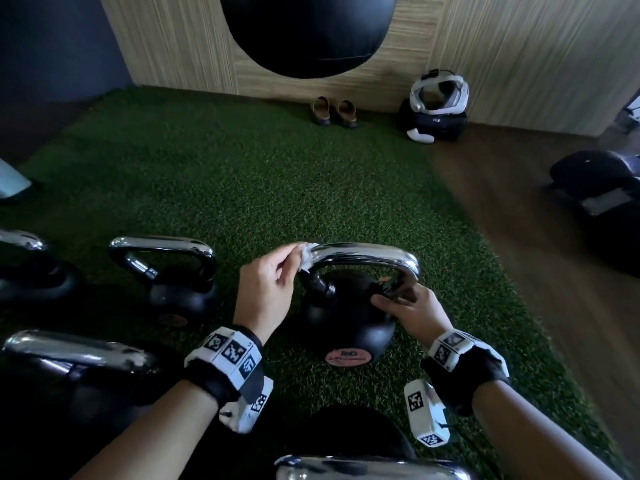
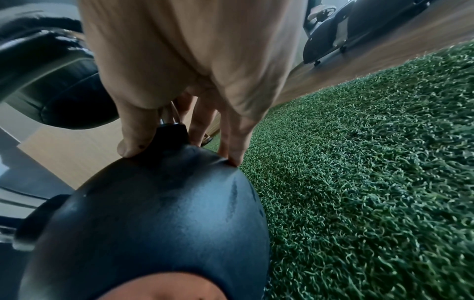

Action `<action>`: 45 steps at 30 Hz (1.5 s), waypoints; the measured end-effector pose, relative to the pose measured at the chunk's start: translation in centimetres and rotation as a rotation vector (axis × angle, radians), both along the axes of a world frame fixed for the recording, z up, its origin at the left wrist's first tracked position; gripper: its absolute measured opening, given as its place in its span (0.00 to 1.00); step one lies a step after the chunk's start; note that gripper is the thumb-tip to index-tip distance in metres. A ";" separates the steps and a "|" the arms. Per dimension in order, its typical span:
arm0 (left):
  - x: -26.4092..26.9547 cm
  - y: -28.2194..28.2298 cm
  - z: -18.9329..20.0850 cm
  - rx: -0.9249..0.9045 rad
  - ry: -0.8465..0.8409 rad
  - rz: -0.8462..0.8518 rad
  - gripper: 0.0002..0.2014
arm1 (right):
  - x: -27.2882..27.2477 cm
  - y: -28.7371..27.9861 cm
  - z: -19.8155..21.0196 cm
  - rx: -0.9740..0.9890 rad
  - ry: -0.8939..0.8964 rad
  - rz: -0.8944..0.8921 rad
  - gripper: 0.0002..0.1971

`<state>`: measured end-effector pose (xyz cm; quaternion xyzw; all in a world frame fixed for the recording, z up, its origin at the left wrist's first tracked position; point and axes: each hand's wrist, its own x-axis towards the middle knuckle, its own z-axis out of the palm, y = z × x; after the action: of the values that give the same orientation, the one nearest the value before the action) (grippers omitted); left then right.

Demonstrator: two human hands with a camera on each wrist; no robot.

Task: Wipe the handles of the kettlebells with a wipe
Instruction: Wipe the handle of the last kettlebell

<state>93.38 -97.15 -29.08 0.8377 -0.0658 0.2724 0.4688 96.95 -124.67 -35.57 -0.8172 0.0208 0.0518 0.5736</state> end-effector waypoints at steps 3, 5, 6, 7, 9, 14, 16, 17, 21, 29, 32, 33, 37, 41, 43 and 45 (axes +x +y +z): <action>-0.6 -0.4 -1.0 -0.156 0.028 -0.038 0.14 | 0.2 0.0 -0.4 0.018 0.005 -0.001 0.28; -0.4 -0.4 -2.7 -0.261 0.110 -0.011 0.14 | 0.1 0.1 -0.4 0.031 -0.008 0.001 0.27; -0.2 -0.3 -3.6 -0.268 0.150 0.010 0.14 | 0.1 0.1 -0.3 0.043 -0.015 0.000 0.28; -0.2 -0.3 -4.4 -0.270 0.184 0.019 0.16 | 0.1 0.2 -0.2 0.055 -0.017 -0.002 0.29; -0.2 -0.3 -5.9 -0.286 0.232 0.021 0.21 | 0.0 0.2 -0.1 0.077 -0.015 -0.004 0.31; -1.8 -1.3 -6.0 -0.283 0.386 -0.096 0.16 | -0.3 1.0 0.2 0.191 -0.034 -0.037 0.23; -2.4 -1.5 -5.6 -0.209 0.375 -0.124 0.13 | -0.4 1.2 0.3 0.217 -0.031 -0.049 0.22; -2.3 -1.6 -5.6 -0.186 0.360 -0.102 0.11 | -0.5 1.2 0.3 0.219 -0.035 -0.043 0.22; -2.0 -2.0 -5.9 -0.111 0.323 0.037 0.13 | -0.9 1.1 0.9 0.150 -0.051 -0.036 0.22; -0.1 -2.8 -5.9 -0.017 0.271 0.121 0.18 | -3.8 0.4 3.2 -0.023 -0.061 -0.071 0.21; 1.7 -3.4 -5.1 -0.011 0.320 0.110 0.21 | -5.6 -0.5 3.3 -0.171 -0.069 -0.004 0.15; 2.4 -3.6 -4.8 0.000 0.334 0.100 0.22 | -6.1 -0.7 3.3 -0.257 -0.092 0.010 0.15; 5.2 -4.7 -3.7 0.086 0.354 0.033 0.18 | -8.2 0.2 4.4 -0.482 -0.222 0.163 0.21; 6.5 -5.4 -2.0 0.130 0.299 -0.093 0.10 | -7.3 1.4 6.0 -0.547 -0.147 0.327 0.29; 6.9 -5.5 -1.5 0.155 0.398 -0.141 0.12 | -5.4 1.9 6.6 -0.446 -0.106 0.290 0.24; 7.4 -5.4 -1.1 0.158 0.548 -0.184 0.16 | -3.4 2.3 6.7 -0.434 -0.135 0.208 0.12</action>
<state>100.82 -102.56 -30.17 0.9045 -0.0335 -0.0136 0.4250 93.60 -122.37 -28.91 -0.9207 -0.0909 0.0501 0.3762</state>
